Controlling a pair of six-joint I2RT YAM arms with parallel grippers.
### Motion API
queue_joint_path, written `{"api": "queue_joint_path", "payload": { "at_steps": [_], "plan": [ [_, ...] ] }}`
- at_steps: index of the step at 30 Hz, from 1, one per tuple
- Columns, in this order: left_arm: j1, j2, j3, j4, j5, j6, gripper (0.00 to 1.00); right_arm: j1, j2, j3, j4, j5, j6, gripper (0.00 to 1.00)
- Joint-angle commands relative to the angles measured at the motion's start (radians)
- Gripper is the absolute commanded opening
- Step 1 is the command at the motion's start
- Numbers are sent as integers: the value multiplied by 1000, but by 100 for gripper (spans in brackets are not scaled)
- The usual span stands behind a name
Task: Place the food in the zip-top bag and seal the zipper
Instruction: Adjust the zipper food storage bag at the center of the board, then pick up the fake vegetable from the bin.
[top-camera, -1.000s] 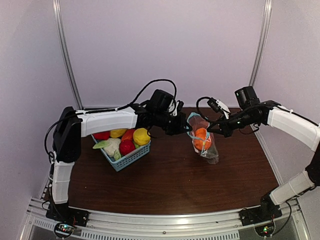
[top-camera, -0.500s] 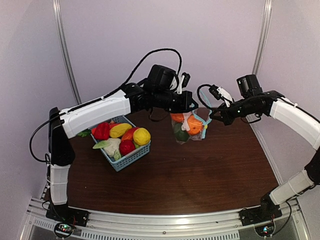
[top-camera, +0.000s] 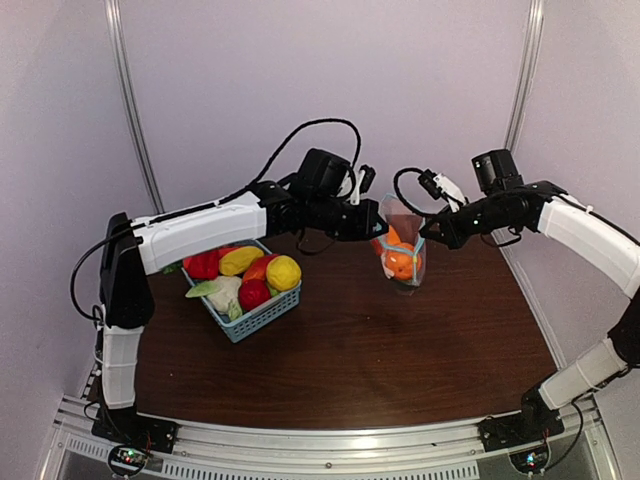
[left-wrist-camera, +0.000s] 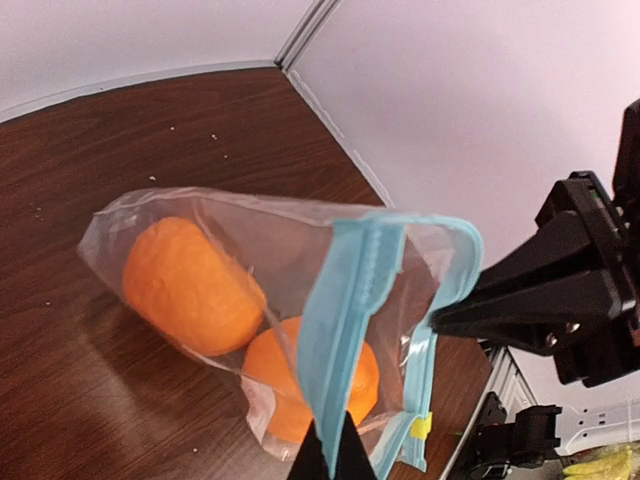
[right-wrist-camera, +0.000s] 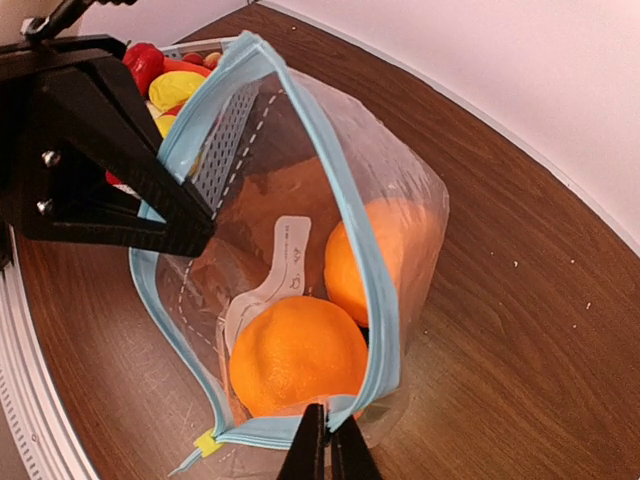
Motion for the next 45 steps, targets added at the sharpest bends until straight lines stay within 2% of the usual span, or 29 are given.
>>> {"api": "queue_joint_path", "payload": {
  "at_steps": [1, 4, 10, 16, 17, 18, 19, 21, 26, 28, 31, 36, 39, 45],
  "plan": [
    [5, -9, -69, 184, 110, -65, 0, 6, 74, 28, 23, 33, 57, 15],
    [4, -30, -116, 255, 107, -97, 0, 13, 154, 82, -5, 44, 78, 18],
    [5, -64, -173, 276, 57, -104, 0, 15, 218, 109, -11, 47, 96, 0],
    [7, -54, -193, 275, 58, -104, 0, 16, 176, 94, -1, 41, 90, 0],
    [12, -48, -190, 267, 64, -105, 12, 16, 160, 95, -1, 53, 88, 0],
    [16, -45, -184, 254, 65, -105, 31, 16, 141, 97, -3, 74, 85, 0],
    [22, -44, -180, 241, 67, -97, 44, 15, 126, 97, -4, 93, 83, 0],
    [35, -62, -172, 201, 58, -56, 55, 14, 95, 93, -6, 124, 72, 0],
    [67, -150, -182, 39, -34, 118, 73, 12, 68, 74, -11, 180, 54, 0],
    [74, -189, -185, -62, -120, 196, 78, 11, 62, 62, -4, 190, 51, 0],
    [77, -258, -233, -166, -283, 303, 97, 11, 65, 56, 2, 193, 50, 0],
    [100, -315, -290, -342, -430, 385, 98, 9, 78, 49, 9, 182, 47, 0],
    [126, -339, -325, -431, -436, 353, 98, 9, 86, 50, 6, 171, 46, 0],
    [180, -443, -493, -428, -378, 292, 93, 10, 82, 39, 9, 161, 44, 0]
  ]
}}
